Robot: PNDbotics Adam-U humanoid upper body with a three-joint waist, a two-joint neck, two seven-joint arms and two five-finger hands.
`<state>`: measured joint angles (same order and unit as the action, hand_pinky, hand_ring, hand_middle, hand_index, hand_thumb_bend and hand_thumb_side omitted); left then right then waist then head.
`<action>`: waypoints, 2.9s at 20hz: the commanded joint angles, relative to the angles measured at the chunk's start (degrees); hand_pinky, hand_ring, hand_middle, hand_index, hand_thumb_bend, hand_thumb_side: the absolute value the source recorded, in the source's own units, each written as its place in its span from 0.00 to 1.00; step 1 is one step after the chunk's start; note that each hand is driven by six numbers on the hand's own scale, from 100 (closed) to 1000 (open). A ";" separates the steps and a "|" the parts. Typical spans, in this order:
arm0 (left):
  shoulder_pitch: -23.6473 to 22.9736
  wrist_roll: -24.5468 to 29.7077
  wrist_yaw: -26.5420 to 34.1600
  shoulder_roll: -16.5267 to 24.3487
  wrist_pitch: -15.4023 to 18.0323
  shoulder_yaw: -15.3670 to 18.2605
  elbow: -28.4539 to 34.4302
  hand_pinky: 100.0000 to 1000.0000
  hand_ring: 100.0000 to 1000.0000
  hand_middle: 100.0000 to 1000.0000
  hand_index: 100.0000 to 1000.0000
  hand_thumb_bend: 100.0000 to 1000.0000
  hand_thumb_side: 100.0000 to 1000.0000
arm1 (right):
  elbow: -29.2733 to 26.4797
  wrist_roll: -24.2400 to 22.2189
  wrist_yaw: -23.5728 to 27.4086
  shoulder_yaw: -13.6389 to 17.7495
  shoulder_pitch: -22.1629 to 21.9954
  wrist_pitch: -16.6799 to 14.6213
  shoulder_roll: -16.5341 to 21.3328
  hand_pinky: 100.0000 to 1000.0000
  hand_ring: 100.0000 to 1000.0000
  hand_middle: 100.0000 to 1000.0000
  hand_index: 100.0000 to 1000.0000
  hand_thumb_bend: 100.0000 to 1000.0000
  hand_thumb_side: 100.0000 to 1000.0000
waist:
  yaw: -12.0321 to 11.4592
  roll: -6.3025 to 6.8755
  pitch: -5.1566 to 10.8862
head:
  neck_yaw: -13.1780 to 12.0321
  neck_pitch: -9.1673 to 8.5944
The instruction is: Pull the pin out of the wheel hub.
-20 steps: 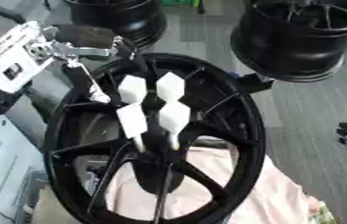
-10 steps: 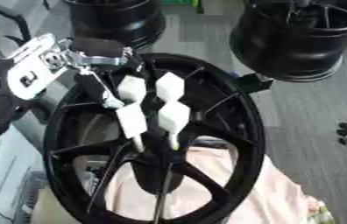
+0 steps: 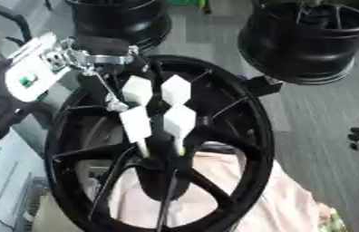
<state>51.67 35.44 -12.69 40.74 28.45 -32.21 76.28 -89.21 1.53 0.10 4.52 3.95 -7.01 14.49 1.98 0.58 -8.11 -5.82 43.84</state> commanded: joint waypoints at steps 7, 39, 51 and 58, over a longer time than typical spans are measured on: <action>1.32 16.47 6.46 7.49 11.15 9.38 6.87 0.63 0.38 0.32 0.52 0.06 0.07 | -0.58 0.16 -0.29 0.36 0.12 0.09 1.25 0.79 0.78 0.70 0.88 0.00 0.44 | -0.58 0.06 1.08 | 0.43 0.28; -16.66 -9.06 -24.51 14.20 -6.39 36.10 -24.05 0.82 0.85 0.87 0.96 0.54 0.74 | -0.58 0.91 -0.33 1.07 0.20 0.09 0.71 0.79 0.78 0.70 0.88 0.00 0.44 | -1.88 -0.17 0.96 | 1.21 0.28; -23.43 -21.23 -23.70 2.79 0.07 46.06 -16.65 0.78 0.72 0.74 0.85 0.17 0.71 | -0.68 1.21 -0.25 1.37 0.22 0.05 0.15 0.79 0.78 0.70 0.88 0.00 0.44 | -2.27 -0.75 0.81 | 1.68 0.28; -30.84 -27.89 -17.06 -7.97 -3.61 49.48 -5.90 0.77 0.68 0.71 0.82 0.14 0.71 | -0.76 1.24 -0.12 1.38 0.53 0.03 -0.40 0.79 0.78 0.70 0.88 0.00 0.44 | -2.48 -1.57 0.50 | 1.70 0.28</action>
<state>20.43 8.88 -31.06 32.92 25.64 16.21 67.59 -89.17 2.61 -0.12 5.34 3.97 -7.00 13.59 -0.43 -1.17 -8.15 -4.27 43.84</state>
